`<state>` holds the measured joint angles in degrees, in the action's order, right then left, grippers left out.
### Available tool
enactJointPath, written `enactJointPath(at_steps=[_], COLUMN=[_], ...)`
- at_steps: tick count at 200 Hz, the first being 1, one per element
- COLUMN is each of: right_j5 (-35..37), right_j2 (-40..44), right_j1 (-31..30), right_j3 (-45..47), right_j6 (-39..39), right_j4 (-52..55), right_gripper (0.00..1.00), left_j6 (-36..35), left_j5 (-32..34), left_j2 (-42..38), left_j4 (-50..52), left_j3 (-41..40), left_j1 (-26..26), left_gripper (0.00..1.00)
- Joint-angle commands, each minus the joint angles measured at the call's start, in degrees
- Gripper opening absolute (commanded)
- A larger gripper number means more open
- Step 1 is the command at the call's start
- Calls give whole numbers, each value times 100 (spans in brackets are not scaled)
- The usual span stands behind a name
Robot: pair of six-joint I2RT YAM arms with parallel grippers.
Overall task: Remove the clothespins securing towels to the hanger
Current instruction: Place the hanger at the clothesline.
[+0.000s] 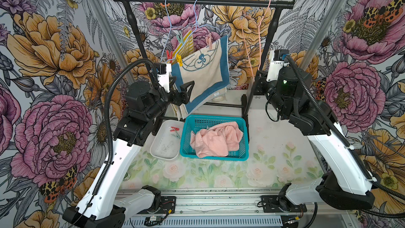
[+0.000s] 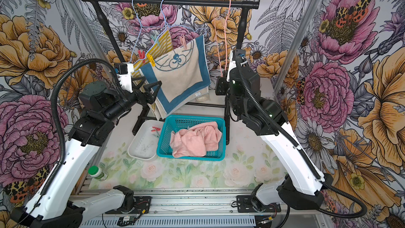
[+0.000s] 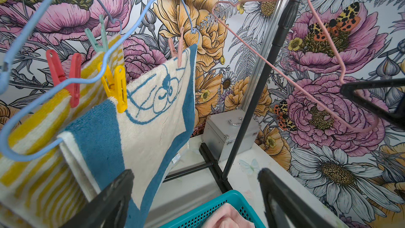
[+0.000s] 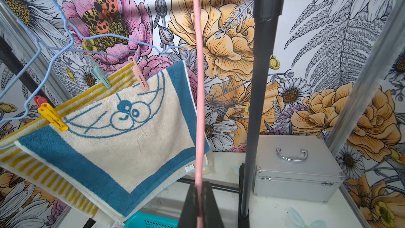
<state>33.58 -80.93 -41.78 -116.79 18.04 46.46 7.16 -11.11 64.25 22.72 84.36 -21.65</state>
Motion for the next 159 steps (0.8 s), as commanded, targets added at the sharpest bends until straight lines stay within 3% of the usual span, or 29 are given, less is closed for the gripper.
enactJointPath(at_steps=[1, 65, 142, 159], right_j5=[312, 34, -312, -381], right_j2=[-141, -536, -432, -280], right_j1=[93, 451, 660, 649], right_j3=[-291, -555, 27, 268], right_j6=[143, 372, 570, 558], right_j4=[109, 227, 241, 232], right_gripper=[0, 0, 0, 20], left_j6=[52, 111, 110, 110], left_j5=[48, 72, 48, 16], left_j2=[6, -72, -223, -229], left_j4=[78, 83, 151, 158], left_j3=[14, -25, -62, -22], left_j1=[-63, -76, -76, -76], left_gripper=[91, 91, 91, 91])
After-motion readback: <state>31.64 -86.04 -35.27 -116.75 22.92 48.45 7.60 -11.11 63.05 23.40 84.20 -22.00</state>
